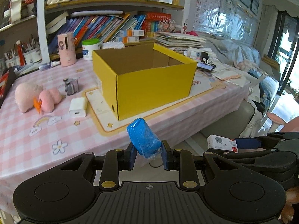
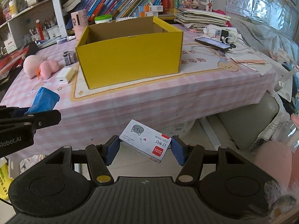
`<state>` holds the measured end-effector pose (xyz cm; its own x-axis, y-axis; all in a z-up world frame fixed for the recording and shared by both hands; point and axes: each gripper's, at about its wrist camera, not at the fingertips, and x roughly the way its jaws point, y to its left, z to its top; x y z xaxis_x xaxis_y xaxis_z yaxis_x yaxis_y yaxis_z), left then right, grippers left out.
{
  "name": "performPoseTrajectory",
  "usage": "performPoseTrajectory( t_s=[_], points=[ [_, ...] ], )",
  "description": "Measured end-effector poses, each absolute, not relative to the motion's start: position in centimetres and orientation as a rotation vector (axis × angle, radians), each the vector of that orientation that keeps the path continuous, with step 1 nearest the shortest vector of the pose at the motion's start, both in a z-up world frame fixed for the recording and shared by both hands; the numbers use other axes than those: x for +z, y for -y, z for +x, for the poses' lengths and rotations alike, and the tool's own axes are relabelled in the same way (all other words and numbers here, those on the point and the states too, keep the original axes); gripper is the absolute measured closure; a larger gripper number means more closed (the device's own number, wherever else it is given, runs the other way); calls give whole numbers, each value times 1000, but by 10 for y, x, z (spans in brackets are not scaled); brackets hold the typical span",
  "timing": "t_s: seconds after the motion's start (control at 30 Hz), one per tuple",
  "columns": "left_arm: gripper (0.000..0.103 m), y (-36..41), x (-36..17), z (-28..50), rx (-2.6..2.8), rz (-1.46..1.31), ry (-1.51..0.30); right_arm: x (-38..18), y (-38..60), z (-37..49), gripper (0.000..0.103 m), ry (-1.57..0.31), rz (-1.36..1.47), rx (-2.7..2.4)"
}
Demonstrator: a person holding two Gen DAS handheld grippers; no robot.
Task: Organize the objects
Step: 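Carry the blue clip and white card box toward the yellow box with both grippers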
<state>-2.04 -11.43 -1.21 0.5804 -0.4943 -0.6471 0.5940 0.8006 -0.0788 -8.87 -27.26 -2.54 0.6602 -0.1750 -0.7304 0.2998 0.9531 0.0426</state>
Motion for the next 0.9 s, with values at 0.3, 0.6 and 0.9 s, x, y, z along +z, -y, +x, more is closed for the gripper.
performPoseTrajectory(
  t_s=[0.3, 0.6, 0.9],
  points=[
    [77, 129, -8, -5, -635, 154, -694, -21, 286, -72, 45, -802, 158, -267],
    [77, 142, -1, 14, -629, 146, -665, -17, 301, -47, 45, -802, 139, -250],
    [77, 158, 20, 43, -604, 134, -585, 5, 327, -16, 45, -754, 146, -231]
  ],
)
